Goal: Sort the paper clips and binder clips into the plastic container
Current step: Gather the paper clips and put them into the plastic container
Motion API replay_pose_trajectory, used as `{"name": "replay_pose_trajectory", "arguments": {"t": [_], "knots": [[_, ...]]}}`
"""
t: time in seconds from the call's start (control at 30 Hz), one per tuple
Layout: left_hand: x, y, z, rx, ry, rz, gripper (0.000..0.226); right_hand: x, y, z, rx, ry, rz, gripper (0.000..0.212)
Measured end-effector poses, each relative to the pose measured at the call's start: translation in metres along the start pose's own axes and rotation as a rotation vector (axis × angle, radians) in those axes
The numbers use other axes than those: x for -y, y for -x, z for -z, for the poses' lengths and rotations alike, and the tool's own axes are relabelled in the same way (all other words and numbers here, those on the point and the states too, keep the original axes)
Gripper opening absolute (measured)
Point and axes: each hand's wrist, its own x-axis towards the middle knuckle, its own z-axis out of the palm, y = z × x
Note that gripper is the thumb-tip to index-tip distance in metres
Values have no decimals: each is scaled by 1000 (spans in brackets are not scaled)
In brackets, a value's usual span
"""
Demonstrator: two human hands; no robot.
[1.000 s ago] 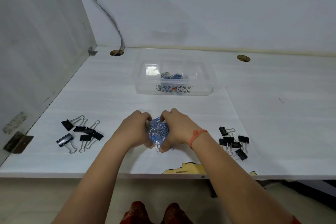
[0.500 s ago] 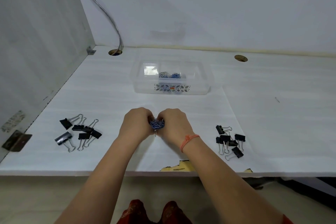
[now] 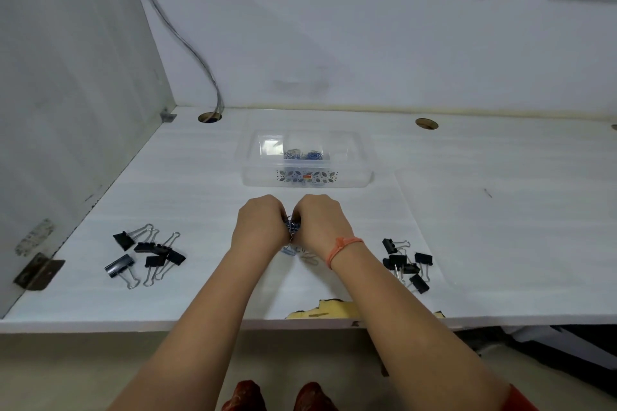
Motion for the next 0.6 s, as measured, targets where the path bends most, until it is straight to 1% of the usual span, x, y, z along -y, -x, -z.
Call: {"name": "replay_pose_trajectory", "arguments": {"t": [0.13, 0.17, 0.23, 0.27, 0.3, 0.33, 0.4, 0.47, 0.5, 0.53, 0.57, 0.6], "knots": [[-9, 1, 12, -31, 5, -9, 30, -1, -2, 17, 5, 9, -13, 8], [-12, 0, 16, -40, 5, -12, 28, 0, -3, 23, 5, 21, -16, 13], [-17, -3, 23, -60, 0, -19, 22, 0, -5, 32, -8, 47, -9, 32], [-19, -4, 26, -71, -2, -25, 22, 0, -5, 36, -15, 48, -4, 38], [-22, -5, 28, -80, -6, -32, 24, -1, -6, 40, -17, 40, -6, 39], [-24, -7, 30, -85, -9, -38, 25, -2, -7, 43, -19, 29, -1, 34], [-27, -10, 33, -89, -9, -55, 17, -4, -10, 49, -13, 11, -11, 20], [-30, -16, 36, -81, -3, -65, 10, -6, -13, 55, -5, -2, -27, 18], [-33, -21, 39, -81, 1, -68, 7, -7, -16, 59, -8, -14, -35, 14], [-35, -25, 42, -81, 10, -70, 7, -8, -18, 63, -19, -25, -31, 5], [-39, -30, 47, -74, 25, -67, 11, -10, -22, 68, -35, -41, -35, 3], [-42, -35, 53, -62, 38, -64, 13, -11, -27, 74, -58, -51, -38, 6]]}}
